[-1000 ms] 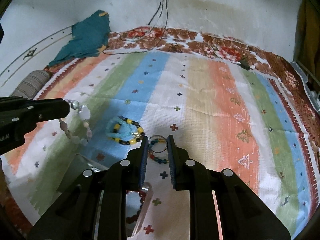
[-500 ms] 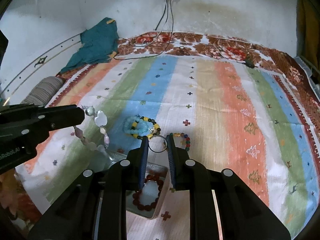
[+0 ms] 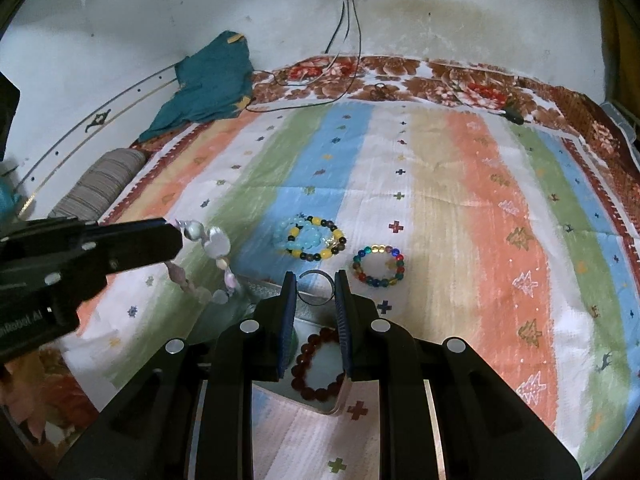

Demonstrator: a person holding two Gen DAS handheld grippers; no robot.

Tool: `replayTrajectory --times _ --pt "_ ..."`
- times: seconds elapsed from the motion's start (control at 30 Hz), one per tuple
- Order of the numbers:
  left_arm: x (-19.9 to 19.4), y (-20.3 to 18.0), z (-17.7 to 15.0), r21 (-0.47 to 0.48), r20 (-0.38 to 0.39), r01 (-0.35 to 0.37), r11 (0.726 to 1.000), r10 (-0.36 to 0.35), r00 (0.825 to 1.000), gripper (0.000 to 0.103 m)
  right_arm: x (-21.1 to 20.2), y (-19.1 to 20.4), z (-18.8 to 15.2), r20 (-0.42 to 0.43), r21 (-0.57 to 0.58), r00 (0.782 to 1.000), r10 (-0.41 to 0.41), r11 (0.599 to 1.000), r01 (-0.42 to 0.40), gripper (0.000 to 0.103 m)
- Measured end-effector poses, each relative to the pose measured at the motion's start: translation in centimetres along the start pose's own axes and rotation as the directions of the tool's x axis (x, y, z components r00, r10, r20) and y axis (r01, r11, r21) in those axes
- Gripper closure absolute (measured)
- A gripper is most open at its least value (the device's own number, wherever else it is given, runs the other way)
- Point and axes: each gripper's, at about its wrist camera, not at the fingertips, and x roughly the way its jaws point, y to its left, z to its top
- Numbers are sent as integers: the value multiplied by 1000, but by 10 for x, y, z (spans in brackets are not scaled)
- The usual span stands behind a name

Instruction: Organize jewelry

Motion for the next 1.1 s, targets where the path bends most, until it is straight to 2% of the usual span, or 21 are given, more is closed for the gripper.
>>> replayTrajectory --times 0.07,0.1,0.13,0.3,0.57,0.63,0.9,1.1 --pt "-1 4 0 -22 2 -30 999 30 1000 81 1 -2 -1 -11 13 1000 2 1000 -2 69" --pt "-1 6 1 -37 7 -43 998 44 999 78 2 -4 -2 -18 22 1000 2 1000 -2 57" --pt "-1 11 2 -54 10 -55 997 56 998 78 3 -6 -2 -20 29 1000 -2 1000 2 56" --pt "2 26 3 -97 -5 -77 992 77 997 72 8 -19 -2 -35 68 999 -28 997 31 55" --pt "13 44 8 -135 -28 -101 986 98 995 60 16 -32 2 -51 101 998 -30 994 35 47" --pt "16 48 9 -144 -36 -108 984 103 994 56 17 -33 3 -50 104 998 -33 994 38 42" --pt "32 64 13 -175 -72 -142 974 131 989 46 25 -30 9 -56 79 998 -25 996 29 29" --pt "42 70 15 -172 -91 -166 971 153 984 40 33 -27 13 -67 58 997 -25 998 29 25"
